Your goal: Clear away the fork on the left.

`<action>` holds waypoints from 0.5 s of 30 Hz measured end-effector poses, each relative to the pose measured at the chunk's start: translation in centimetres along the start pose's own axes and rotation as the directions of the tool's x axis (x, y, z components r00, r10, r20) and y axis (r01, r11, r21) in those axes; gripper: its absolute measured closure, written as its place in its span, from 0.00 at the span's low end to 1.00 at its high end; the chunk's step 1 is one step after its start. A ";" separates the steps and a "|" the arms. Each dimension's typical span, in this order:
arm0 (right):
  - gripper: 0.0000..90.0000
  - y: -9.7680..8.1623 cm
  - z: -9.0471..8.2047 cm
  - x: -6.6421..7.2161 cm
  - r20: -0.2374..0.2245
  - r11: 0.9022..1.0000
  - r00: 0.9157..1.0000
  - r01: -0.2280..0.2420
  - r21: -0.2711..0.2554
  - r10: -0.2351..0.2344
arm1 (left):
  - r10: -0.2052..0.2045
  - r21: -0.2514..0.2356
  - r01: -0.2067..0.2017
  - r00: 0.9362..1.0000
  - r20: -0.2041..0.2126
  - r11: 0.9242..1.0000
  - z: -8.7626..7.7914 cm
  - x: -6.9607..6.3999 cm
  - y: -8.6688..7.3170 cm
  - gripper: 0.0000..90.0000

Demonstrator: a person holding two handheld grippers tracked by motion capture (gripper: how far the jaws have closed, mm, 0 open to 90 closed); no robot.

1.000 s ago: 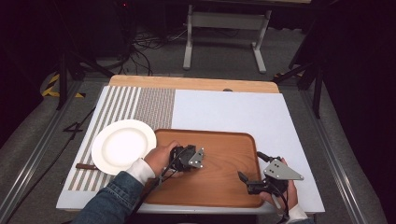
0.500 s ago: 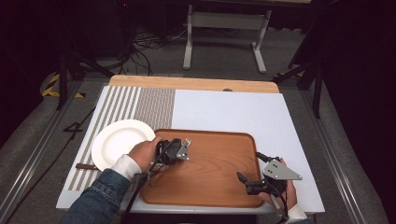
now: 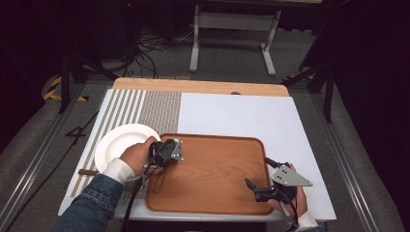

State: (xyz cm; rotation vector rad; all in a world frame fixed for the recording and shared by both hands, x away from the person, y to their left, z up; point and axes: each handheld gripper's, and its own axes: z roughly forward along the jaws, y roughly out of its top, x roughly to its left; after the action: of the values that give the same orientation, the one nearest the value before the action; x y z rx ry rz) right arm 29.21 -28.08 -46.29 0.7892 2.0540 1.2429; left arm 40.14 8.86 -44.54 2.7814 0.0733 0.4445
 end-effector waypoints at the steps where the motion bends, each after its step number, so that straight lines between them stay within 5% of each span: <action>1: 0.06 0.0 0.0 0.0 0.000 1.000 1.000 0.000 0.000 0.000 | 0.003 0.007 -0.003 1.000 0.001 1.000 -0.1 0.0 -0.2 1.00; 15: 0.06 0.0 0.0 0.1 0.003 1.000 1.000 0.007 0.003 -0.007 | -0.044 -0.013 0.044 0.999 -0.011 0.999 -0.7 -0.6 -2.2 1.00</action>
State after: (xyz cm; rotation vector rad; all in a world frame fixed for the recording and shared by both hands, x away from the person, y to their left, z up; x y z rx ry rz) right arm 29.17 -28.03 -46.25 0.7839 2.0548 1.2347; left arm 39.34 11.12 -44.78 2.7596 0.1335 0.4478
